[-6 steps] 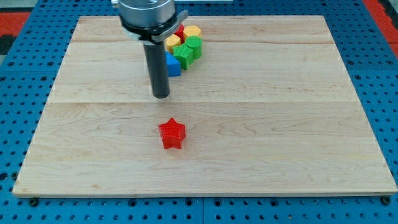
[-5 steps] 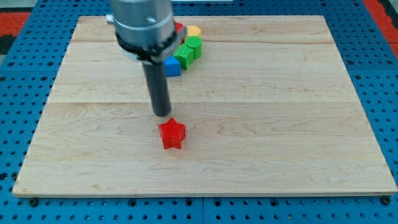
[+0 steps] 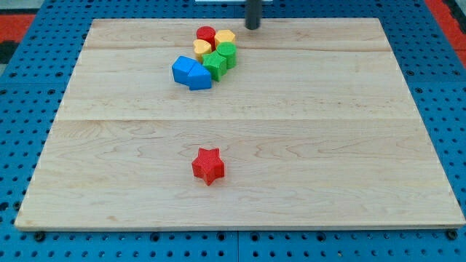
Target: Slide the red circle towards the center left of the board
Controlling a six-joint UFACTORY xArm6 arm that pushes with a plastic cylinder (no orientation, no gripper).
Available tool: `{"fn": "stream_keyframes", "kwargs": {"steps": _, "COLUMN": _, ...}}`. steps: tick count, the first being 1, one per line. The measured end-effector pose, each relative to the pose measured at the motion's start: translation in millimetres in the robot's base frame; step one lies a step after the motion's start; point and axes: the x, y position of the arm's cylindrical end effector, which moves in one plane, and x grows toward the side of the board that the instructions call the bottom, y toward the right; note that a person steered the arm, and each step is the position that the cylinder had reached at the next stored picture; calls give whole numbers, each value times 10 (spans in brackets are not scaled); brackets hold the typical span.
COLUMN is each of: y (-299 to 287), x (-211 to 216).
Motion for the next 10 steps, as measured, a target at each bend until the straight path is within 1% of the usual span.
{"fn": "stream_keyframes", "kwargs": {"steps": 1, "y": -477, "x": 238}}
{"fn": "stream_keyframes", "kwargs": {"steps": 2, "y": -164, "x": 494}}
{"fn": "stream_keyframes", "kwargs": {"steps": 3, "y": -167, "x": 592}}
{"fn": "stream_keyframes", "kwargs": {"steps": 4, "y": -1065, "x": 545}}
{"fn": "stream_keyframes", "kwargs": {"steps": 5, "y": -1741, "x": 523}}
{"fn": "stream_keyframes", "kwargs": {"steps": 6, "y": -1729, "x": 57}}
{"fn": "stream_keyframes", "kwargs": {"steps": 7, "y": -2106, "x": 429}}
{"fn": "stream_keyframes", "kwargs": {"steps": 8, "y": -1848, "x": 1116}}
{"fn": "stream_keyframes", "kwargs": {"steps": 9, "y": -1691, "x": 1460}}
{"fn": "stream_keyframes", "kwargs": {"steps": 10, "y": -1641, "x": 2226}}
